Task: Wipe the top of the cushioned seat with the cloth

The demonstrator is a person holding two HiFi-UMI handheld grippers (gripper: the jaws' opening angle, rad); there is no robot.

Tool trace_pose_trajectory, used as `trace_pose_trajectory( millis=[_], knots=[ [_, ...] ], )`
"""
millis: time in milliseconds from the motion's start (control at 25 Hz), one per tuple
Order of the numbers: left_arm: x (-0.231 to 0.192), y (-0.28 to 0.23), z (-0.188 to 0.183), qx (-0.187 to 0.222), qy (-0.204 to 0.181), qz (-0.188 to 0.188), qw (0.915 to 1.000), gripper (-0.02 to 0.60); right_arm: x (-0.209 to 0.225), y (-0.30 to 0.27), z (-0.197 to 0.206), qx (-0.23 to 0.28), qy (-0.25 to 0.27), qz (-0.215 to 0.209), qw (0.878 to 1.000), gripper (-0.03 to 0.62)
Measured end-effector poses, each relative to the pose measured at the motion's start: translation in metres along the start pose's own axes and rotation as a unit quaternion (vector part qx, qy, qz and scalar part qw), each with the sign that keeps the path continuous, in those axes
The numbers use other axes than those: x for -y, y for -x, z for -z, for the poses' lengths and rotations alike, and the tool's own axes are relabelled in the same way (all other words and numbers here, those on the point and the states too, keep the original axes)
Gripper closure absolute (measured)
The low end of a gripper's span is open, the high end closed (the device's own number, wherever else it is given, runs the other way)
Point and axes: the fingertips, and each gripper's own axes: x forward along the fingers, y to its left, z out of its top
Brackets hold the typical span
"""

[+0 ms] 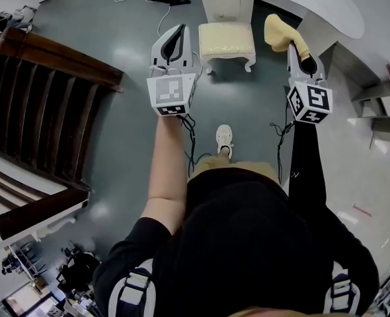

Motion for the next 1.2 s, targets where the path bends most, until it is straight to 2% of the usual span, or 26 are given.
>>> trace_pose_trajectory(
  millis=[240, 440, 760, 1000, 1200],
  knots=[
    [-0.020, -0.056, 0.018, -0.007, 0.008, 0.027, 0.9996, 0.574, 0.001, -0.058, 0.000, -0.002, -0.011, 0.018, 1.000, 0.536],
    [-0.029, -0.087, 0.047, -0.019, 0.021, 0.045, 0.9986, 0.574, 0.001, -0.085, 0.008, -0.008, -0.018, 0.022, 1.000, 0.536],
    [-0.035, -0.137, 0.071, -0.030, 0.032, 0.053, 0.9977, 0.574, 0.034, -0.124, 0.025, -0.017, -0.042, 0.036, 0.998, 0.536],
    [-0.036, -0.197, 0.085, -0.043, 0.037, 0.047, 0.9973, 0.574, 0.070, -0.181, 0.038, -0.026, -0.063, 0.023, 0.997, 0.536],
    [-0.050, -0.253, 0.098, -0.055, 0.032, 0.032, 0.9975, 0.574, 0.085, -0.248, 0.050, -0.039, -0.076, -0.013, 0.996, 0.536]
  ],
)
